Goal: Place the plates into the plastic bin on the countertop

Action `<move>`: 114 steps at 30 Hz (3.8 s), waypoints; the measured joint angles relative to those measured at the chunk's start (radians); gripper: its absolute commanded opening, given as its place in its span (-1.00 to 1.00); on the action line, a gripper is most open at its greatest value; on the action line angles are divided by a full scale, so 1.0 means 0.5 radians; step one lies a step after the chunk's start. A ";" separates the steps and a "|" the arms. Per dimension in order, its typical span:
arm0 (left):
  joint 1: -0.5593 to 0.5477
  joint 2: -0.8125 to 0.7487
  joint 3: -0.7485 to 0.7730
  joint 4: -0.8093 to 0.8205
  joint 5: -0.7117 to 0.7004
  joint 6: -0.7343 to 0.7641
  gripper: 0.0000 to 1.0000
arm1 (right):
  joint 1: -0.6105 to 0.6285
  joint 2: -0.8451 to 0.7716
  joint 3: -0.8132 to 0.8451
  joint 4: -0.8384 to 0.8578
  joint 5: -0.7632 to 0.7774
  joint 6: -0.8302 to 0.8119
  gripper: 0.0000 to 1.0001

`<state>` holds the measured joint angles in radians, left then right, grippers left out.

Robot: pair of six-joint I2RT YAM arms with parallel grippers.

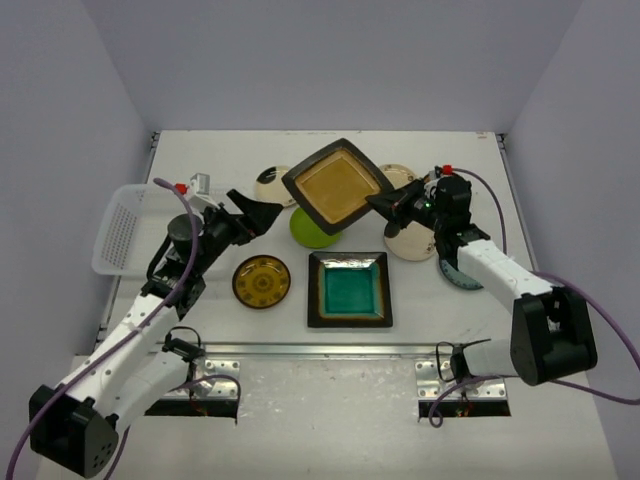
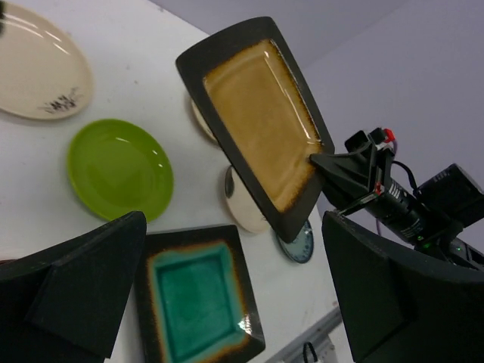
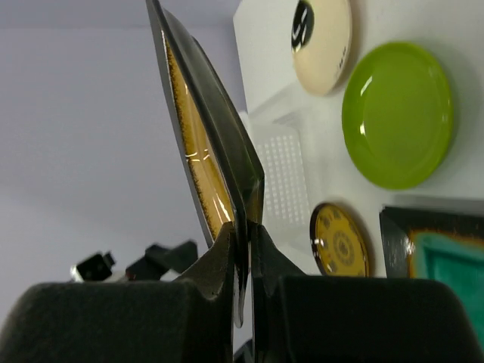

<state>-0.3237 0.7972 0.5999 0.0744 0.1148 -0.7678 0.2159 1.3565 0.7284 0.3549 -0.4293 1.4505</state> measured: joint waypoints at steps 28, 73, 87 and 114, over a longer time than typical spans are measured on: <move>-0.033 0.484 -0.120 0.646 0.291 -0.470 -1.00 | 0.376 -0.217 -0.096 0.006 0.076 0.052 -0.38; 1.266 0.062 -0.034 -1.091 -0.591 -0.887 -0.97 | -0.234 -0.535 -0.591 -0.105 -0.160 -0.148 0.98; 1.279 0.084 -0.126 -0.763 -0.574 -0.939 1.00 | -0.245 -0.673 -0.464 -0.621 -0.186 -0.793 0.98; 1.181 0.119 0.491 -0.794 0.591 0.276 1.00 | -0.240 0.025 -0.217 -1.439 -0.219 -2.120 0.40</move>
<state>0.2666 0.8566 0.8454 -0.3228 0.4104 -0.6297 0.0962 1.3689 0.6198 -0.3646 -0.5388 0.3905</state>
